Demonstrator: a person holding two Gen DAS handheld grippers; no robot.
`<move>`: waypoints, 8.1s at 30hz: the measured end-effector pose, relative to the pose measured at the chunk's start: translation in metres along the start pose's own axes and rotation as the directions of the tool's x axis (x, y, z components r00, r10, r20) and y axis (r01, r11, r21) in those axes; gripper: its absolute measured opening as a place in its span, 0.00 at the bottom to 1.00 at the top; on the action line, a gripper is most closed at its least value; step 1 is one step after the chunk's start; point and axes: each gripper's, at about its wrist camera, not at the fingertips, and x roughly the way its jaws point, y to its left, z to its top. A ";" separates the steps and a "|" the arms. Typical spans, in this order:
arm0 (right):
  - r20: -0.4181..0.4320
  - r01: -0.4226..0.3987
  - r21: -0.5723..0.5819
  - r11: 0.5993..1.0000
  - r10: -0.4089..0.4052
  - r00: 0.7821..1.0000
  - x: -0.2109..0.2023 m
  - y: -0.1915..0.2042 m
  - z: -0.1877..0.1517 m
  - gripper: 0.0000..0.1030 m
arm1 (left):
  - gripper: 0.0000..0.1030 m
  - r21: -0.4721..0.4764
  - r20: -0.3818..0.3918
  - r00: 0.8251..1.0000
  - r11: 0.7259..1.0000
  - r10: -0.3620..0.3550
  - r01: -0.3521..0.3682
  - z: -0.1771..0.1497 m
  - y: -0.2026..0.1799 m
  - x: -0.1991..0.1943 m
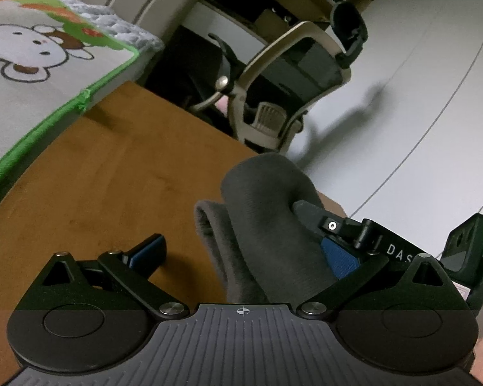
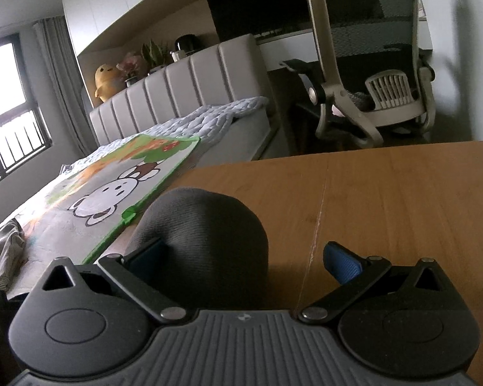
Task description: Fold clothes
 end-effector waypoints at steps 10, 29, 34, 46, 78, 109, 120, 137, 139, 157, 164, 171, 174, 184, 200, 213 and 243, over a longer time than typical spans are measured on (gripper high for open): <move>-0.008 -0.019 0.042 0.999 0.019 1.000 -0.004 -0.005 -0.001 1.00 | 1.00 -0.008 -0.028 0.999 0.999 -0.036 0.036 0.001 0.001 0.004; -0.037 -0.023 -0.085 0.996 0.020 0.999 -0.037 0.002 0.012 1.00 | 1.00 0.041 -0.030 1.000 0.999 0.001 0.000 0.004 -0.004 0.003; -0.047 0.042 -0.102 0.994 -0.047 0.998 -0.001 0.004 0.028 1.00 | 1.00 0.053 -0.028 0.999 0.998 0.018 -0.017 0.010 -0.001 0.008; -0.003 0.032 -0.062 0.998 -0.032 0.999 -0.015 0.002 0.020 1.00 | 1.00 0.037 -0.014 1.000 0.999 0.012 -0.011 0.016 0.008 0.008; 0.025 0.107 -0.144 0.984 -0.104 0.994 -0.020 0.008 -0.005 1.00 | 1.00 0.048 0.018 0.996 0.995 0.082 -0.083 0.008 -0.001 0.001; 0.093 0.094 -0.189 0.978 -0.077 0.993 -0.042 0.009 -0.014 1.00 | 1.00 0.090 0.116 0.979 0.980 0.167 -0.178 0.003 -0.013 -0.008; 0.015 0.054 -0.134 0.989 -0.053 0.999 -0.102 0.016 -0.055 1.00 | 1.00 0.052 0.124 0.973 0.978 0.193 -0.200 -0.044 -0.033 -0.060; -0.135 0.158 -0.082 0.984 -0.168 0.977 -0.120 0.019 -0.081 1.00 | 1.00 0.306 -0.005 0.910 0.867 0.415 -0.394 -0.081 -0.077 -0.061; -0.136 0.149 -0.085 0.985 -0.159 0.978 -0.120 0.018 -0.081 1.00 | 1.00 0.322 -0.008 0.904 0.857 0.427 -0.401 -0.082 -0.078 -0.059; -0.165 0.274 -0.192 0.942 -0.306 0.938 -0.111 0.026 -0.082 1.00 | 1.00 0.380 -0.006 0.859 0.796 0.511 -0.471 -0.082 -0.082 -0.050; -0.162 0.274 -0.192 0.942 -0.305 0.938 -0.109 0.025 -0.083 1.00 | 1.00 0.378 -0.004 0.860 0.797 0.511 -0.471 -0.082 -0.081 -0.049; -0.161 0.273 -0.192 0.943 -0.305 0.939 -0.108 0.026 -0.083 1.00 | 1.00 0.379 -0.003 0.860 0.797 0.510 -0.471 -0.082 -0.080 -0.049; -0.161 0.273 -0.192 0.943 -0.304 0.939 -0.108 0.026 -0.083 1.00 | 1.00 0.378 -0.003 0.860 0.797 0.510 -0.471 -0.082 -0.080 -0.049; -0.161 0.269 -0.195 0.943 -0.301 0.940 -0.107 0.025 -0.082 1.00 | 1.00 0.381 -0.003 0.862 0.797 0.508 -0.468 -0.082 -0.080 -0.049; -0.159 0.275 -0.193 0.942 -0.307 0.939 -0.107 0.026 -0.083 1.00 | 1.00 0.373 -0.002 0.866 0.804 0.499 -0.463 -0.081 -0.077 -0.051; -0.158 0.276 -0.193 0.942 -0.308 0.938 -0.107 0.025 -0.083 1.00 | 1.00 0.361 0.000 0.871 0.812 0.492 -0.459 -0.082 -0.077 -0.053; -0.158 0.277 -0.192 0.941 -0.309 0.938 -0.107 0.026 -0.083 1.00 | 1.00 0.360 0.001 0.871 0.812 0.492 -0.459 -0.082 -0.078 -0.052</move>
